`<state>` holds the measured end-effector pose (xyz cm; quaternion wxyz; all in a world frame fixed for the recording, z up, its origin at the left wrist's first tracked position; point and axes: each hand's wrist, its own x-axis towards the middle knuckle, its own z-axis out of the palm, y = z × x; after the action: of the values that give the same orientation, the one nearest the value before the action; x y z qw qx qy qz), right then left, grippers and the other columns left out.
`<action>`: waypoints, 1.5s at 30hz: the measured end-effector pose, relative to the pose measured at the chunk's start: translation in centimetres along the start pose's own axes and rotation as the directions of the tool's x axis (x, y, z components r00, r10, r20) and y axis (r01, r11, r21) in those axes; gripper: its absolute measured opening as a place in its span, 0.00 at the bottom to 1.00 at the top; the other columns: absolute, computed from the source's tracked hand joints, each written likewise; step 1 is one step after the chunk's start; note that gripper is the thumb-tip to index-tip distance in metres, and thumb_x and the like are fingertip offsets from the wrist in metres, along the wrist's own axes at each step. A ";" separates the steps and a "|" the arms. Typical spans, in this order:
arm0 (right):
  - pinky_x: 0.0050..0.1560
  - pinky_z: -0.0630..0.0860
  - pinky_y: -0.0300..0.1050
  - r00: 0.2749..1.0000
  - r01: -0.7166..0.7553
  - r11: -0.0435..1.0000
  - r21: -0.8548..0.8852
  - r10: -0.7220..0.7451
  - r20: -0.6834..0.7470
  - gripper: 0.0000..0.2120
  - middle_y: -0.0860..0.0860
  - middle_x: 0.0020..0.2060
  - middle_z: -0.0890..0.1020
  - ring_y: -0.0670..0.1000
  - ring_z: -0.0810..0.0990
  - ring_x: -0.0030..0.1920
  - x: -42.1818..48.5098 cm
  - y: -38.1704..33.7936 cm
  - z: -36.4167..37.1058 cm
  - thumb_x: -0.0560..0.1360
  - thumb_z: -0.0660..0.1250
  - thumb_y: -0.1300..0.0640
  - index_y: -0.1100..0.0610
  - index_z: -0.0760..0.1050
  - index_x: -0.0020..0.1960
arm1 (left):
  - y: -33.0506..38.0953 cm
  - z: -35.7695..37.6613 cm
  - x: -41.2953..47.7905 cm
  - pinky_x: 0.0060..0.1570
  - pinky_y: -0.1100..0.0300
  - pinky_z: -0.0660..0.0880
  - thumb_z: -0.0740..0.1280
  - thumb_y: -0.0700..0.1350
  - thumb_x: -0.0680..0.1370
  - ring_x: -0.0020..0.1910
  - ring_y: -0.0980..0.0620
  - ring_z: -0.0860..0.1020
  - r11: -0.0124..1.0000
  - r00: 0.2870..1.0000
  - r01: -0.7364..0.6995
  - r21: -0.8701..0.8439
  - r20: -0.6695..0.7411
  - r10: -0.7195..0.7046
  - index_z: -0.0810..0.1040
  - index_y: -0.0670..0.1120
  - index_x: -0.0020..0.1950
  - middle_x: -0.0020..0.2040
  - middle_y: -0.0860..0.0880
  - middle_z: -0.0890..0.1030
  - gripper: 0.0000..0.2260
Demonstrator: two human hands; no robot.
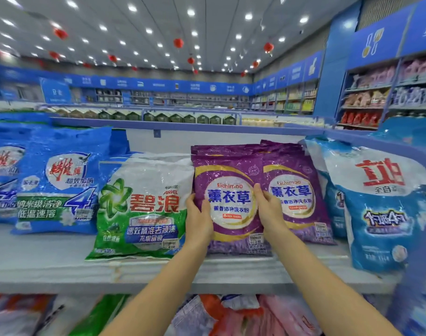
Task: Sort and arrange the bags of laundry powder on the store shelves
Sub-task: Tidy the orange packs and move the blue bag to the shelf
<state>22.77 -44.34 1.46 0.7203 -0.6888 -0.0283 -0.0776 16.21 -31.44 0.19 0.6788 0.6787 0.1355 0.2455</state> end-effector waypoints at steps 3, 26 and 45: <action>0.45 0.74 0.53 1.000 -0.009 1.000 -0.025 0.008 -0.026 0.25 0.68 0.40 0.77 0.62 0.77 0.42 0.3 -0.3 -0.3 0.79 0.61 0.49 0.73 0.72 0.56 | -0.1 -0.4 0.4 0.52 0.50 0.77 0.56 0.46 0.83 0.51 0.49 0.76 1.000 0.999 -0.011 0.007 -0.050 0.011 0.63 0.46 0.70 0.62 0.44 0.75 0.15; 0.43 0.78 0.35 0.796 0.387 0.896 0.219 -0.444 0.410 0.16 0.48 0.38 0.83 0.47 0.82 0.40 -17.3 -1.1 6.2 0.78 0.61 0.65 0.47 0.80 0.42 | 0.5 -31.5 -14.6 0.42 0.64 0.79 0.61 0.49 0.74 0.41 0.52 0.83 0.968 0.934 -0.228 0.105 -0.255 0.248 0.79 0.45 0.50 0.43 0.46 0.85 0.12; 0.38 0.79 0.36 0.449 -0.046 0.950 0.310 -0.257 0.856 0.14 0.49 0.28 0.80 0.45 0.78 0.30 -45.8 5.1 48.2 0.76 0.59 0.60 0.51 0.81 0.40 | -0.2 -79.4 -38.4 0.33 0.69 0.77 0.62 0.52 0.73 0.31 0.57 0.79 0.960 0.384 0.000 0.281 -0.886 0.260 0.84 0.54 0.40 0.33 0.52 0.81 0.11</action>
<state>-18.49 7.25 -7.94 0.6846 -0.5115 -0.4537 0.2527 -57.17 16.61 -9.04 0.3848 0.5148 0.4600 0.6126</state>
